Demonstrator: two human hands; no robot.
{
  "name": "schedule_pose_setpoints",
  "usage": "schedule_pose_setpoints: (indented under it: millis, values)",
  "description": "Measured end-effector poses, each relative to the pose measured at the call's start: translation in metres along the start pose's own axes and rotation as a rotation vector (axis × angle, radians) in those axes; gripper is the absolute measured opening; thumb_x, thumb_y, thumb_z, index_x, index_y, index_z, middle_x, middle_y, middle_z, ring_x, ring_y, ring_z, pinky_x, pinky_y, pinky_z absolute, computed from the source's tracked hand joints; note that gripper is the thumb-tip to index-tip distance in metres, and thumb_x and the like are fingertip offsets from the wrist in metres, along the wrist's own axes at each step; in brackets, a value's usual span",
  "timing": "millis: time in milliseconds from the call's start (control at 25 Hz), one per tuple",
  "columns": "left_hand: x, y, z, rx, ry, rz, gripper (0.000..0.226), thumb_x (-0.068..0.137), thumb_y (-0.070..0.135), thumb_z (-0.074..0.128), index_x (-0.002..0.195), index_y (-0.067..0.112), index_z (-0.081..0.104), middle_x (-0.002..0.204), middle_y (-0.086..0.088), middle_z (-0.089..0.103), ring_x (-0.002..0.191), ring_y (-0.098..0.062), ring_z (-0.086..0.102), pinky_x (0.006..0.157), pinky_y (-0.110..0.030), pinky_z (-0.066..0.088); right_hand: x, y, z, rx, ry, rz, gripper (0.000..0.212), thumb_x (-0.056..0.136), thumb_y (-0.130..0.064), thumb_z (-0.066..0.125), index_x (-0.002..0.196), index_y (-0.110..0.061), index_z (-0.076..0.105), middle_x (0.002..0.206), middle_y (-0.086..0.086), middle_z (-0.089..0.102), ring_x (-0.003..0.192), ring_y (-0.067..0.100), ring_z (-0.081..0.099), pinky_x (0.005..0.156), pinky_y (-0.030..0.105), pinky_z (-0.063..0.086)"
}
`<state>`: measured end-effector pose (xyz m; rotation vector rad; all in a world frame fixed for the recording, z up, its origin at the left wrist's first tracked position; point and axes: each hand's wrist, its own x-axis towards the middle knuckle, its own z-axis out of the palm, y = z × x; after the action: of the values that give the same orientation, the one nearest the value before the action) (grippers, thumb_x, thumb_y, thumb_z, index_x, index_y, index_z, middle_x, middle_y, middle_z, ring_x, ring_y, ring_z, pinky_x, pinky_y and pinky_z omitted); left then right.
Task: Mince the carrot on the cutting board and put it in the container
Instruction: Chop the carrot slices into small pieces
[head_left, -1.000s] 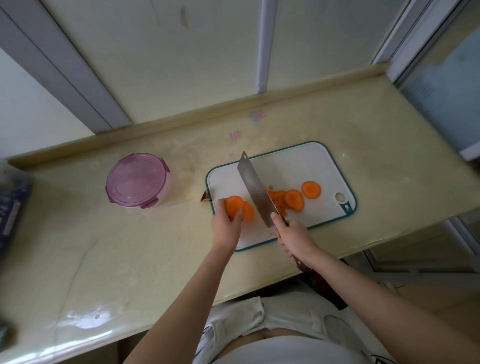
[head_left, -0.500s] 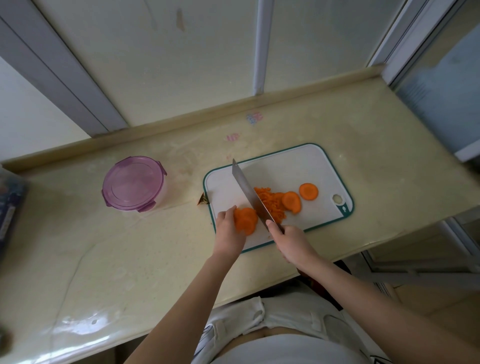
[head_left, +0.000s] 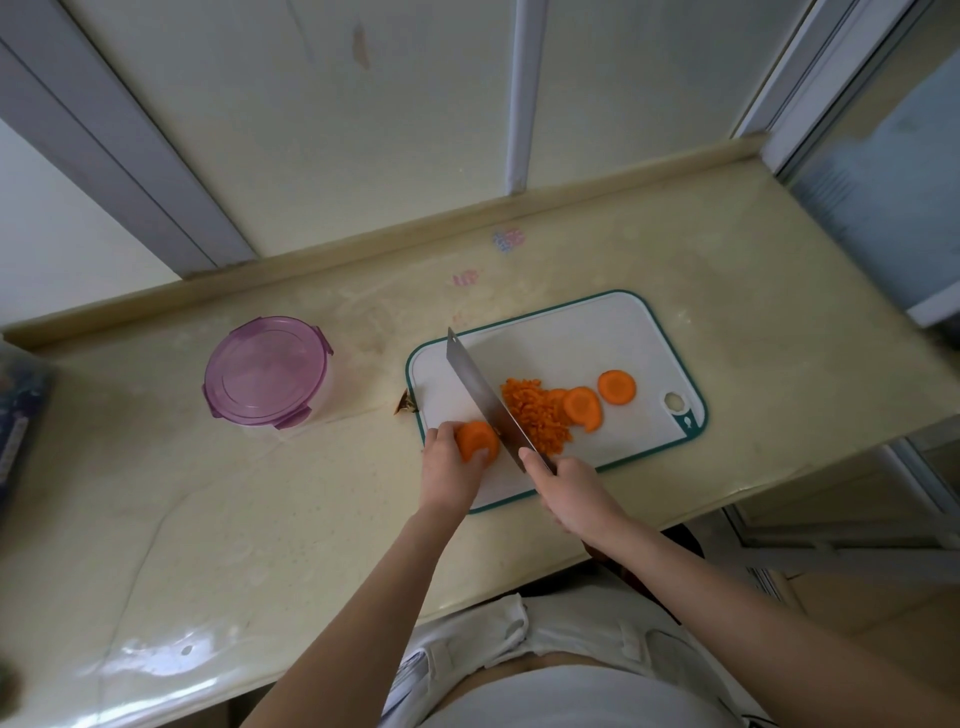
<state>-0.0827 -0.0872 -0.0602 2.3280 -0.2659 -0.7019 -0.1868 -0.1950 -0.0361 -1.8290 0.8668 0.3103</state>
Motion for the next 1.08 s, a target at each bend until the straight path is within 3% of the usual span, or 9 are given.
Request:
schedule_pose_setpoints:
  millis: [320,560,720,1080]
  values:
    - [-0.005,-0.001,0.002,0.047,-0.007,0.057,0.059,0.089,0.021,0.06,0.141,0.011,0.034,0.133,-0.011,0.036,0.125,-0.026,0.038,0.104,-0.033,0.033,-0.002,-0.003,0.001,0.019,-0.004,-0.004,0.049,0.098,-0.046,0.04,0.059,-0.018,0.036,0.049,-0.005,0.036,0.034,0.002,0.034,0.046,0.02,0.028]
    - [-0.007,-0.003,0.0,-0.014,0.015,0.058,0.049,0.089,0.018,0.06,0.134,0.006,0.045,0.127,-0.011,0.043,0.116,-0.026,0.046,0.097,-0.025,0.034,-0.001,-0.004,0.008,0.025,-0.008,0.02,0.05,0.096,-0.049,0.042,0.059,-0.017,0.037,0.05,-0.002,0.037,0.042,0.012,0.036,0.045,0.025,0.03]
    - [-0.008,-0.002,0.002,-0.051,0.051,0.044,0.048,0.093,0.021,0.054,0.137,0.007,0.041,0.131,-0.01,0.04,0.117,-0.025,0.047,0.099,-0.027,0.037,-0.001,-0.008,0.003,0.001,0.018,0.0,0.051,0.096,-0.051,0.039,0.058,-0.016,0.038,0.051,-0.002,0.039,0.042,0.011,0.038,0.046,0.024,0.03]
    - [-0.003,-0.002,0.002,-0.074,0.099,0.01,0.034,0.092,0.019,0.057,0.123,0.005,0.052,0.12,-0.01,0.049,0.106,-0.021,0.051,0.085,-0.019,0.036,-0.008,-0.014,0.003,0.022,0.024,0.016,0.052,0.097,-0.052,0.037,0.059,-0.016,0.039,0.05,-0.004,0.038,0.039,0.007,0.036,0.045,0.022,0.028]
